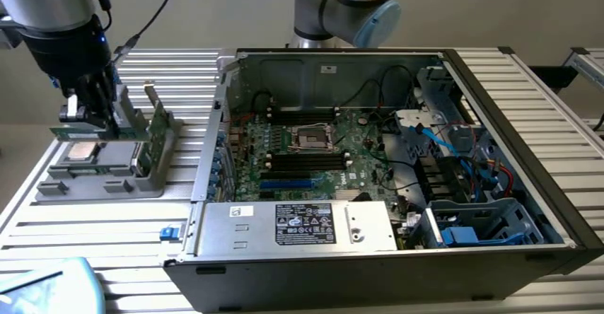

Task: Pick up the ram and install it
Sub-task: 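Pick up the ram and move it above insertion slot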

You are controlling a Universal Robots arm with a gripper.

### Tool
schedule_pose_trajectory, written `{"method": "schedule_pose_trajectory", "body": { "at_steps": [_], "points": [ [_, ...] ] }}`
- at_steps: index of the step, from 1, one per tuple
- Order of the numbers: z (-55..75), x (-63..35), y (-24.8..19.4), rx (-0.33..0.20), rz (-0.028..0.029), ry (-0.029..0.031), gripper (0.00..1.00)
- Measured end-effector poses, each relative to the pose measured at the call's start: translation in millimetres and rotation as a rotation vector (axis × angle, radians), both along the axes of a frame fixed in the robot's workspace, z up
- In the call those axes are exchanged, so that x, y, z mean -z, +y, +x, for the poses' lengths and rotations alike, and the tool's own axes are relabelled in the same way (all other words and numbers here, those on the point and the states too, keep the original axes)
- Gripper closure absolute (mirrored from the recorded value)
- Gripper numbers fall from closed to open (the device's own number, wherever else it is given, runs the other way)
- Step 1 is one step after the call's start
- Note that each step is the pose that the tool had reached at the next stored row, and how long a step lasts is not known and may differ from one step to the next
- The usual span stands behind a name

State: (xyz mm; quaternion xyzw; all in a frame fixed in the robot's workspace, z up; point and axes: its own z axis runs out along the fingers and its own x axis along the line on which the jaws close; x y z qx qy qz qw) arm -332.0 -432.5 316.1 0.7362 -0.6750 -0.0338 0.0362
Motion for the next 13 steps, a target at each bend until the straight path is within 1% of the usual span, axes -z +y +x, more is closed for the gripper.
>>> {"method": "schedule_pose_trajectory", "body": {
  "at_steps": [3, 8, 13],
  "points": [
    [13.2, -9.6, 0.0, 0.000, 0.0055, 0.0003, 0.86],
    [32.2, -28.1, -0.1, 0.000, 0.0111, 0.0018, 0.86],
    [50.7, -46.5, -0.3, 0.000, 0.0171, 0.0046, 0.86]
  ]
}}
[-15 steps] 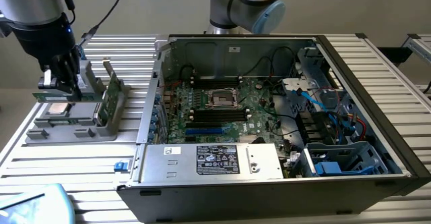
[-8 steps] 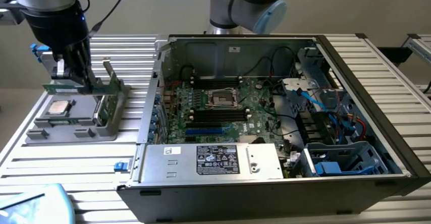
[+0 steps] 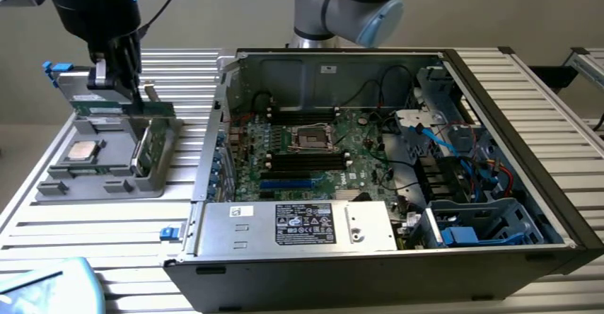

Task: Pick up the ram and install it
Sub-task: 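Pick up the ram and move it above insertion slot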

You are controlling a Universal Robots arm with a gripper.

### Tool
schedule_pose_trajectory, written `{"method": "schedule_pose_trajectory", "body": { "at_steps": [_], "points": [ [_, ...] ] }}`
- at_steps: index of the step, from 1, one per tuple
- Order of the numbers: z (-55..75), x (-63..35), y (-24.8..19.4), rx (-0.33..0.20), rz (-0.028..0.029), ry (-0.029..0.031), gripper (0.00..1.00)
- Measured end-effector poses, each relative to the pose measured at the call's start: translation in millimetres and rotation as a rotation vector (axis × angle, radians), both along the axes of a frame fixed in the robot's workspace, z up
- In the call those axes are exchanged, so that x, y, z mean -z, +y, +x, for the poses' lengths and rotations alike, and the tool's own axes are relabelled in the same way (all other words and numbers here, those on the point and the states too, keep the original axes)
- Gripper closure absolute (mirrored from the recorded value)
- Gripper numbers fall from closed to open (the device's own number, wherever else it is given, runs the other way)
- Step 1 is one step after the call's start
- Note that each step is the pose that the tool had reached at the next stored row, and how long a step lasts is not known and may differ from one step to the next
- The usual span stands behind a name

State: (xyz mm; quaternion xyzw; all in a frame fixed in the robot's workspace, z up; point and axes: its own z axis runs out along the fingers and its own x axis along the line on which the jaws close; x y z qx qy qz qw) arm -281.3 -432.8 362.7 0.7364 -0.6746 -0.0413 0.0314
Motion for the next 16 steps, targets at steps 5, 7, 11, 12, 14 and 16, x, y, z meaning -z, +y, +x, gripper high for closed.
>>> {"method": "schedule_pose_trajectory", "body": {
  "at_steps": [5, 7, 11, 12, 14, 16],
  "points": [
    [18.1, -17.2, -0.4, 0.000, 0.0060, 0.0037, 0.86],
    [25.3, -21.9, -0.4, 0.000, 0.0099, 0.0045, 0.86],
    [43.0, -26.2, -0.5, 0.000, 0.0231, 0.0049, 0.86],
    [47.7, -26.8, -0.5, 0.000, 0.0268, 0.0049, 0.86],
    [56.8, -27.7, -0.5, 0.000, 0.0341, 0.0051, 0.86],
    [65.9, -28.5, -0.5, 0.000, 0.0403, 0.0051, 0.86]
  ]
}}
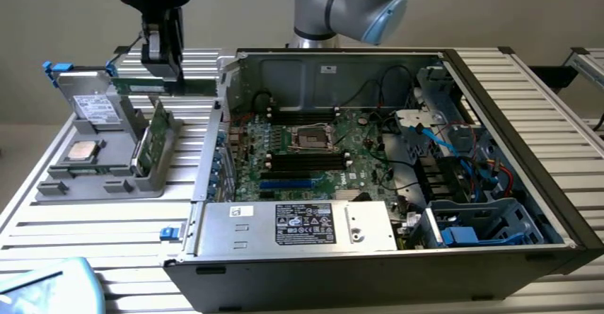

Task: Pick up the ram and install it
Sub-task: 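Pick up the ram and move it above insertion slot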

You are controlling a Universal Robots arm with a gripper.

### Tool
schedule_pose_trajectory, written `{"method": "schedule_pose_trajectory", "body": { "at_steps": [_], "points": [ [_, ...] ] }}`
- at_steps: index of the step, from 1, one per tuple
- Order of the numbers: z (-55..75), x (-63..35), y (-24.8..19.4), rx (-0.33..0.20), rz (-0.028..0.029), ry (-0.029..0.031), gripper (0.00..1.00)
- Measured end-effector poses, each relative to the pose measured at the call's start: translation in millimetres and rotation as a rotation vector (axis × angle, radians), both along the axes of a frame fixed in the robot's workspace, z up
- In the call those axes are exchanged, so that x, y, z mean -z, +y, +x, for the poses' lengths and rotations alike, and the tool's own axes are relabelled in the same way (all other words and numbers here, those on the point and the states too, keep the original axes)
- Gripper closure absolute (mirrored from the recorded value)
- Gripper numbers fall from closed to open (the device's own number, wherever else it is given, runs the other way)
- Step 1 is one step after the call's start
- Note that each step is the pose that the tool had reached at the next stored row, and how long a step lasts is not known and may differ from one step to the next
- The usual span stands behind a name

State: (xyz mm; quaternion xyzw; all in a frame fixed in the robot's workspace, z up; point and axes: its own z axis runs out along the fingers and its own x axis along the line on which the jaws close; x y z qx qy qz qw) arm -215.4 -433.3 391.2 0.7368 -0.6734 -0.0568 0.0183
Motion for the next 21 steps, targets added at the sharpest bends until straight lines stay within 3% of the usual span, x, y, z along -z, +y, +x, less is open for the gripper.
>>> {"method": "schedule_pose_trajectory", "body": {
  "at_steps": [8, 21],
  "points": [
    [36.5, -3.4, -0.1, 0.000, 0.0215, 0.0003, 0.86],
    [95.6, -5.0, -0.1, 0.000, 0.0720, 0.0003, 0.86]
  ]
}}
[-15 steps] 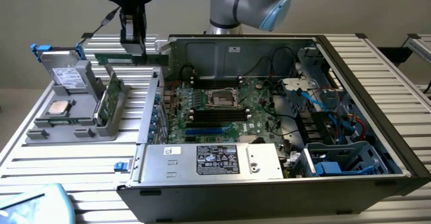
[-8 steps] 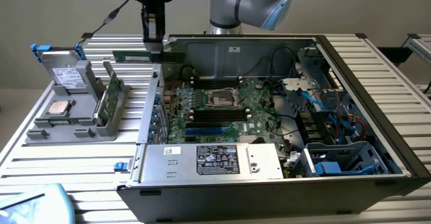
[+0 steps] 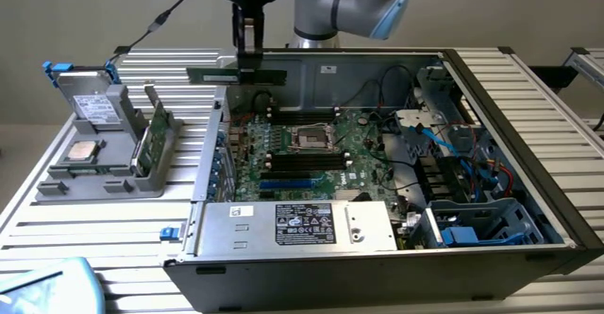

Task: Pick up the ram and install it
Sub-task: 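Pick up the ram and move it above insertion slot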

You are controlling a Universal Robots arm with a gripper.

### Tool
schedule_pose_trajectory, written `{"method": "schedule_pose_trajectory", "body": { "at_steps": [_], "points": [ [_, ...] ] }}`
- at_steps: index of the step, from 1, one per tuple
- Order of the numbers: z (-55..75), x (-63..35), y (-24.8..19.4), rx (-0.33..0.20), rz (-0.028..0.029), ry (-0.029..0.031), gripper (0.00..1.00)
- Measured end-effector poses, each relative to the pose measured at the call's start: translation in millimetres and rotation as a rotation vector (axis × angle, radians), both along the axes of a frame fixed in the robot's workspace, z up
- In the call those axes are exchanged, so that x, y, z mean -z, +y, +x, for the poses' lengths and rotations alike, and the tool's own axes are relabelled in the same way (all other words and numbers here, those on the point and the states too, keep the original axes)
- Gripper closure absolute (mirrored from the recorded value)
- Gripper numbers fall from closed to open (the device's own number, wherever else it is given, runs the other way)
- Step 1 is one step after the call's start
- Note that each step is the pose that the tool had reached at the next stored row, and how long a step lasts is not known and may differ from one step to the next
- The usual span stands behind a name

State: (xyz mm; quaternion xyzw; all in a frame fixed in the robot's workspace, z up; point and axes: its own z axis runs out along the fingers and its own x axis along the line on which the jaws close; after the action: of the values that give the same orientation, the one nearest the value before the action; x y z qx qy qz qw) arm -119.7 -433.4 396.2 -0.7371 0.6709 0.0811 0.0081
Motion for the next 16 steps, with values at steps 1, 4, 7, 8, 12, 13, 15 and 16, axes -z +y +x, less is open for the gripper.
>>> {"method": "schedule_pose_trajectory", "body": {
  "at_steps": [1, 4, 7, 8, 12, 13, 15, 16],
  "points": [
    [4.5, 0.0, 0.0, 0.000, 0.0037, 0.0000, 0.86],
    [18.3, 0.0, 0.0, 0.000, 0.0119, -0.0002, 0.86],
    [31.8, 0.0, -0.1, 0.000, 0.0139, -0.0017, 0.86],
    [36.2, 0.0, -0.1, 0.000, 0.0144, -0.0029, 0.86],
    [51.2, 1.0, -0.2, 0.000, 0.0145, -0.0130, 0.86],
    [54.6, 1.6, -0.2, 0.000, 0.0144, -0.0170, 0.86],
    [60.9, 3.1, -0.2, 0.000, 0.0146, -0.0249, 0.86],
    [63.9, 3.9, -0.2, 0.000, 0.0146, -0.0278, 0.86]
  ]
}}
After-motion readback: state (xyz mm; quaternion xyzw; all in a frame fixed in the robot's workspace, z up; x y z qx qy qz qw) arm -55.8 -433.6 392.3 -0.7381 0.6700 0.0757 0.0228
